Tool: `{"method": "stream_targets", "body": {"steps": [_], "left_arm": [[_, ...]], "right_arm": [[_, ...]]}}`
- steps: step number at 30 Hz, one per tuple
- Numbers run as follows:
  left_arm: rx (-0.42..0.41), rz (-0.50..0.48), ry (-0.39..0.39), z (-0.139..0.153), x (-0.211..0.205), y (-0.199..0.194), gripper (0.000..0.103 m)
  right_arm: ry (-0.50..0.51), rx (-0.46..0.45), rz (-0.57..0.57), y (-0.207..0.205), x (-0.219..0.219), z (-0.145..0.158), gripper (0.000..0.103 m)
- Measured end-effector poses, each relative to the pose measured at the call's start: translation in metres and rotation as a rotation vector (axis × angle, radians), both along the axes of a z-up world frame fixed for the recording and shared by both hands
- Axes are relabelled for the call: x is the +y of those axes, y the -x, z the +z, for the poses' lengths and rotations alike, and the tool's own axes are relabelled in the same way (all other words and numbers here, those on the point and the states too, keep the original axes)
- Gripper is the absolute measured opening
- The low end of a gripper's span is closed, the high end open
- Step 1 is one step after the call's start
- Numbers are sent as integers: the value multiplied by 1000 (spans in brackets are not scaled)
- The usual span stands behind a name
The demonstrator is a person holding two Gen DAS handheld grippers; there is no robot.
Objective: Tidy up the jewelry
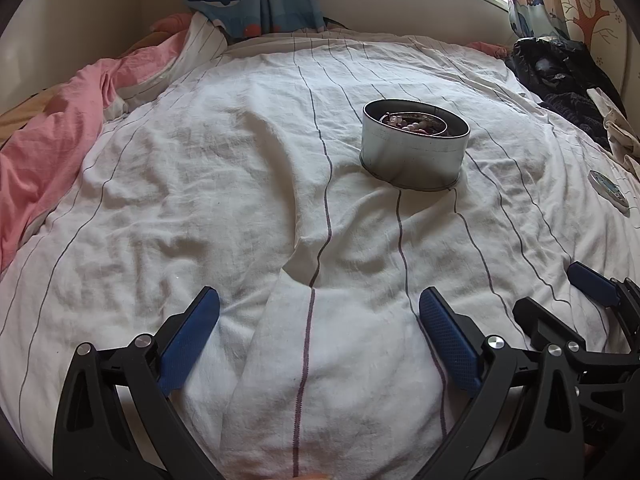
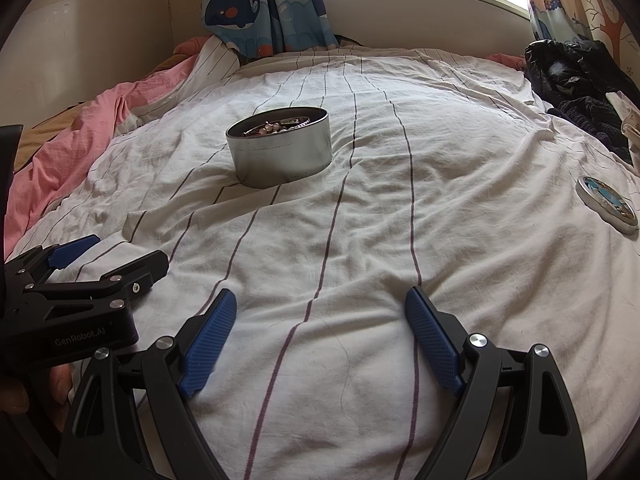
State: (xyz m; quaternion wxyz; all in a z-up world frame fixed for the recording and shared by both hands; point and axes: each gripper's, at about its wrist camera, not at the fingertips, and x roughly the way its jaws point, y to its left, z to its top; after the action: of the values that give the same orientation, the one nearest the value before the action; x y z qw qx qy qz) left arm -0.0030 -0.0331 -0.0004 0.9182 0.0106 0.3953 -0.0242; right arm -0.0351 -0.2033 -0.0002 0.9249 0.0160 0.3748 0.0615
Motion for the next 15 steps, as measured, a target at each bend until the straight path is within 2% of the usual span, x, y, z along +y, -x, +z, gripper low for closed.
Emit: {"method": "stream_targets", "body": {"steps": [15], "left_arm": [[0,-1,-4,1,0,0,96]], "right_arm": [[1,0,0,0,0,0,83]]}}
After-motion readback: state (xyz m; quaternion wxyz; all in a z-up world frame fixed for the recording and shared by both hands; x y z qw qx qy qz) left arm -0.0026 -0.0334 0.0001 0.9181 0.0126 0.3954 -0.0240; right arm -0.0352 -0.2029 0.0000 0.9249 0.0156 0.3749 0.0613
